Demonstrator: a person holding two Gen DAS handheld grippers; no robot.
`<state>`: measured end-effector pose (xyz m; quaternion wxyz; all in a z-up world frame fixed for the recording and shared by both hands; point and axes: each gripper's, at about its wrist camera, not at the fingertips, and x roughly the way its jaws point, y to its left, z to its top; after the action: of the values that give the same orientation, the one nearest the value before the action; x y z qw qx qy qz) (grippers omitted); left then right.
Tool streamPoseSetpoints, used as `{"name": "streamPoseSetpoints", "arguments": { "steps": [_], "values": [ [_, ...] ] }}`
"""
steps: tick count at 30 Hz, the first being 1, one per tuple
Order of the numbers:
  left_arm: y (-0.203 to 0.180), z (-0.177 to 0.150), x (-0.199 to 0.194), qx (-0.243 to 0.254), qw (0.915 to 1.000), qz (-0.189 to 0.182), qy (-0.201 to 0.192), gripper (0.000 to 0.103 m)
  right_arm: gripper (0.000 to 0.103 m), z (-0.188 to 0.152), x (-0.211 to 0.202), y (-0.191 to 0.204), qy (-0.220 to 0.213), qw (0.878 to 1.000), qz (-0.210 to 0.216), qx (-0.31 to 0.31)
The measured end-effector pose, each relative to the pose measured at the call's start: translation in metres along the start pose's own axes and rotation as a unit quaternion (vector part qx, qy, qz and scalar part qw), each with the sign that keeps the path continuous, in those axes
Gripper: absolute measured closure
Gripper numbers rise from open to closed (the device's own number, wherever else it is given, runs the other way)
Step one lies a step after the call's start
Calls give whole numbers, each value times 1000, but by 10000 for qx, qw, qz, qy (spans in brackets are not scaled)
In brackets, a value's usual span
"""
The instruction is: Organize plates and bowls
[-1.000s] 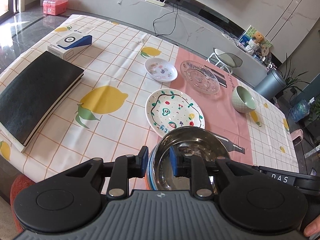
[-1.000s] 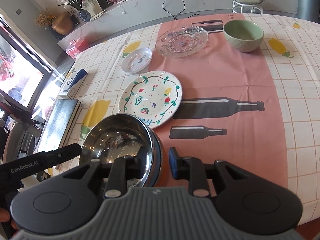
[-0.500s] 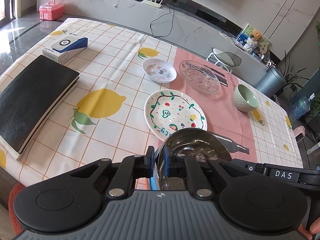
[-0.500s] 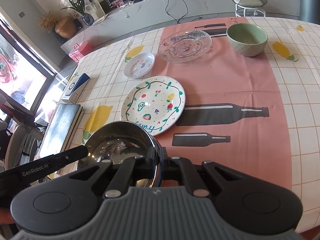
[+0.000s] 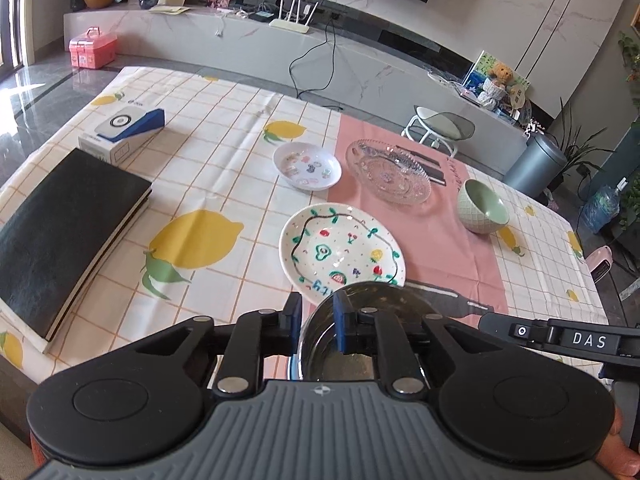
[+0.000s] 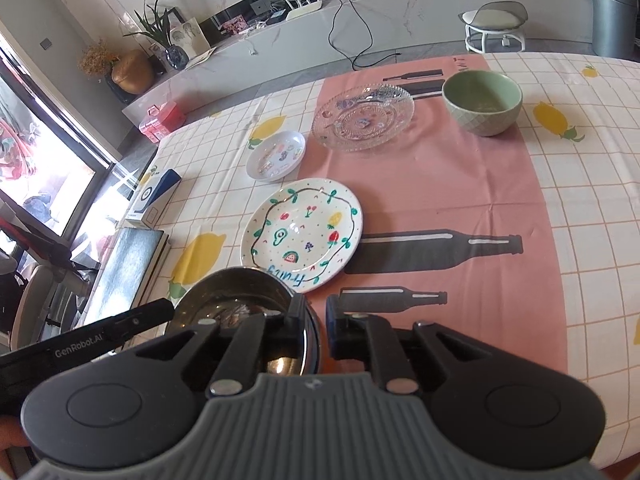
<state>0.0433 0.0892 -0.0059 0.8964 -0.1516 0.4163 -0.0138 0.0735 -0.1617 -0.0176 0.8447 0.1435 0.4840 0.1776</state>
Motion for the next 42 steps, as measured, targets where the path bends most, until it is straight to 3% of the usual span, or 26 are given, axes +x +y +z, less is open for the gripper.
{"name": "streamPoseSetpoints", "arguments": {
  "steps": [3, 6, 15, 18, 24, 34, 42],
  "values": [
    [-16, 10, -2, 140, 9997, -178, -114, 74, 83, 4, -9, -8, -163, 9998, -112, 8],
    [-37, 16, 3, 304, 9988, -374, -93, 70, 82, 8, -15, -19, -282, 9992, -272, -3],
    [-104, 33, 40, 447, 9943, -927, 293, 68, 73, 23, -23, -71, -403, 9967, -665, 238],
    [-120, 41, 56, 380, 9930, -1047, 390, 60, 72, 31, -25, -90, -441, 9955, -759, 352],
    [-151, 59, 84, 407, 9920, -1102, 458, 50, 65, 55, -24, -124, -553, 9931, -885, 541],
    [-181, 93, 135, 353, 9940, -956, 393, 43, 60, 103, -7, -162, -696, 9903, -887, 813],
    [-184, 118, 185, 168, 9936, -908, 646, 43, 59, 140, 24, -177, -576, 9903, -882, 903]
  ]
}}
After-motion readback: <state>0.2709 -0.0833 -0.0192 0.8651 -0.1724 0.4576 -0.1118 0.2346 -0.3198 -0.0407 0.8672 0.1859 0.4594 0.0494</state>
